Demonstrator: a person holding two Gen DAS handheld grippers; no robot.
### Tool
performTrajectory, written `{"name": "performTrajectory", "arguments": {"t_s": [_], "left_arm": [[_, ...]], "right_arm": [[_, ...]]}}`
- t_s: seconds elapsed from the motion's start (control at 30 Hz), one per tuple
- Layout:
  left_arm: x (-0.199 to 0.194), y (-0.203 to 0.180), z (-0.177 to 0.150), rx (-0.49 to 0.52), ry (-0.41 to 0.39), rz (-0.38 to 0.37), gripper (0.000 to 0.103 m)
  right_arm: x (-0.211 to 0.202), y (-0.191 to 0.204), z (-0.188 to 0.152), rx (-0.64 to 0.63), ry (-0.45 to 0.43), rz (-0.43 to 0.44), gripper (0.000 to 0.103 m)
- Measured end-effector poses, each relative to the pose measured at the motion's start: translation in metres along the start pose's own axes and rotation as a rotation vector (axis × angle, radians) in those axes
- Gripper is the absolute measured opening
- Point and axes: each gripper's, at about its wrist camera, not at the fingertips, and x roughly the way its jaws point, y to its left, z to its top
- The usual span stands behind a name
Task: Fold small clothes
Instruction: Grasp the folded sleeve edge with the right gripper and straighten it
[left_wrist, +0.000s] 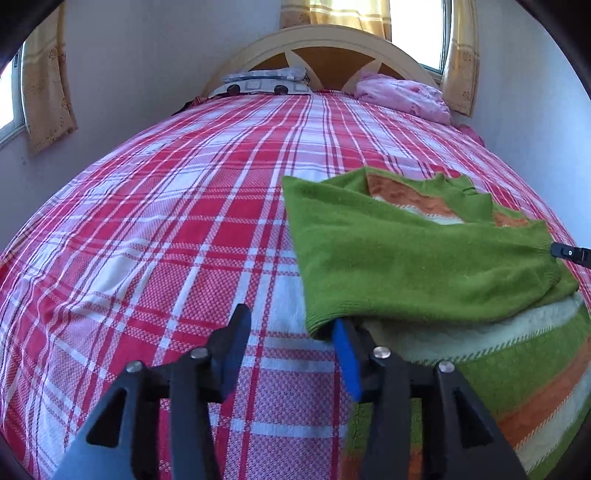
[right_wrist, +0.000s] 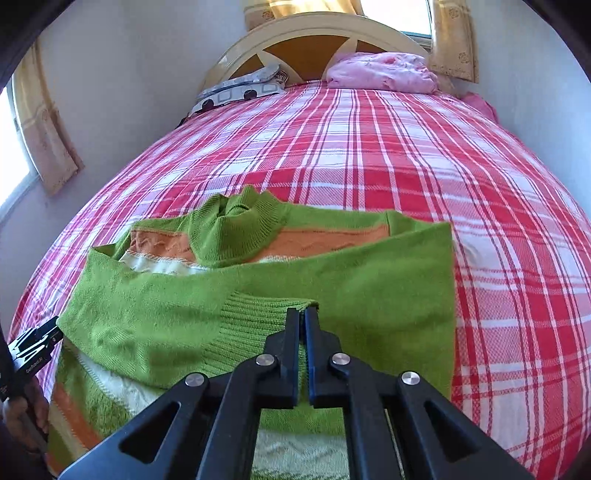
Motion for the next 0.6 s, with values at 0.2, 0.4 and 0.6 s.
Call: {"name": "performTrajectory", "arguments": {"t_s": [0.2, 0.4, 0.6], "left_arm": [[-0.002, 0.003, 0.0, -0.008, -0.015, 0.013, 0.07], [-0.009, 0.015, 0.0, -0.07, -0.053, -0.037, 0.08], [-0.017, 0.029, -0.002, -0.156, -0.098, -0.085, 0.089]], "right_arm": [[-0.008, -0.008, -0.02, 0.077, 0.037, 0.117, 0.076], [0.009, 0.012, -0.031, 0.006, 0.086, 0.072, 0.013], [-0.031, 0.023, -0.022, -0.069, -0.046, 0.041, 0.007]]}}
